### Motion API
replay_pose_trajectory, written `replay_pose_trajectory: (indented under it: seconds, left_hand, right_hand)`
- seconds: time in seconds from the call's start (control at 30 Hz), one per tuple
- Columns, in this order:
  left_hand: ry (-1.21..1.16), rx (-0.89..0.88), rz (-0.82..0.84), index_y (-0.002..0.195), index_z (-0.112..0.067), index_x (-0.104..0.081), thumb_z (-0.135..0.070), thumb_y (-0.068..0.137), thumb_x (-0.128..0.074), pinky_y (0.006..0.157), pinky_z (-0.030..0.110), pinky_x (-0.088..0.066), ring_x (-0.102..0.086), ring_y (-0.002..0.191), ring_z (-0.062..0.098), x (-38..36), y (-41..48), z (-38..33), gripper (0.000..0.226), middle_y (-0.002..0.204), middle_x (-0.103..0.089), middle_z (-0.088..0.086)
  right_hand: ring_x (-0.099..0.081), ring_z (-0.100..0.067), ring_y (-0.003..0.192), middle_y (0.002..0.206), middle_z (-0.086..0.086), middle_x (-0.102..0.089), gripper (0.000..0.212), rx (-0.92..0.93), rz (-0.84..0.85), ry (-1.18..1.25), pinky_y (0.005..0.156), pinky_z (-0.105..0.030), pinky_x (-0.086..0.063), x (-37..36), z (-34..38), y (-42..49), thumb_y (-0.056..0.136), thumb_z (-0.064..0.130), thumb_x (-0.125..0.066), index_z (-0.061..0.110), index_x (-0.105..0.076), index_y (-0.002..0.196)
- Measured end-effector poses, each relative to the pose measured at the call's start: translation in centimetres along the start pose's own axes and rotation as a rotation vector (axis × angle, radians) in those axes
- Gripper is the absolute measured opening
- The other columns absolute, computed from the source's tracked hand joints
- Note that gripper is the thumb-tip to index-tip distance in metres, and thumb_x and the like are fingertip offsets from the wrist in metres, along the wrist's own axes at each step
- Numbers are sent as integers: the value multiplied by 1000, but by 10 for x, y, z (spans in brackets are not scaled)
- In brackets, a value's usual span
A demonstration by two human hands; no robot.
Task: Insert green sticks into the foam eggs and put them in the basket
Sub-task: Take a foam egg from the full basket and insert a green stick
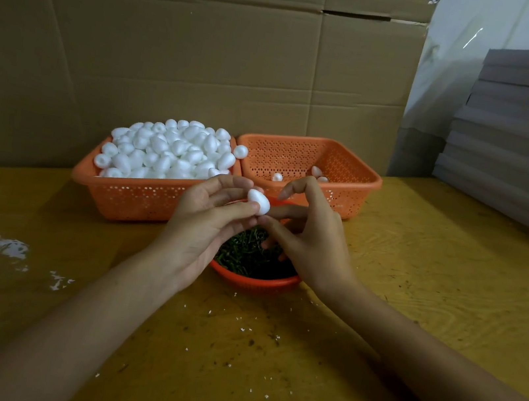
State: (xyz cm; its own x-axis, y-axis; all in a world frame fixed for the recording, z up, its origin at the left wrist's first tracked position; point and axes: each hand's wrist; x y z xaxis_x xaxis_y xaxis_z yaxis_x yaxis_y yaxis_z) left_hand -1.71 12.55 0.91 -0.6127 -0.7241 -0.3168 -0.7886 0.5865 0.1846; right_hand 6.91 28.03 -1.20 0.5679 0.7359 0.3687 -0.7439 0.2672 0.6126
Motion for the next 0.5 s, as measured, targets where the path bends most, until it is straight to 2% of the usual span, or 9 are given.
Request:
replay_pose_trajectory:
  seconds: [0.17, 0.5]
  left_hand:
    - [-27, 12, -8, 113, -9, -65, 10, 91, -67, 93, 36, -60, -74, 107, 24, 0, 0, -1, 29, 115, -76, 16]
    - [-3, 7, 88, 107, -11, -64, 15, 92, -61, 90, 30, -61, -74, 107, 17, 3, -1, -3, 31, 117, -77, 11]
  right_hand:
    - [-75, -13, 62, 92, 12, -80, 35, 0, -6, -2, 56, -40, -61, 0, -1, 0, 95, 14, -76, 19, -46, 112]
    - [-75, -10, 64, 94, 13, -80, 37, 19, -21, -17, 59, -38, -62, -1, -1, -1, 94, 18, -78, 19, -47, 115]
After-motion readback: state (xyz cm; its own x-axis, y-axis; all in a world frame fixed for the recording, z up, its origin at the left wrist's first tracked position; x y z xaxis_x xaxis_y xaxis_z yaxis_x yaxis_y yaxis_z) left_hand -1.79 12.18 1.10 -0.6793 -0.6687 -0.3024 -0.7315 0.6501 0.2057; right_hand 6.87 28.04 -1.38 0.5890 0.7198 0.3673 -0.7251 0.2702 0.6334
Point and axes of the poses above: each hand's wrist, its own y-axis towards the middle knuckle, its own x-axis out of the back of the hand, z = x × y
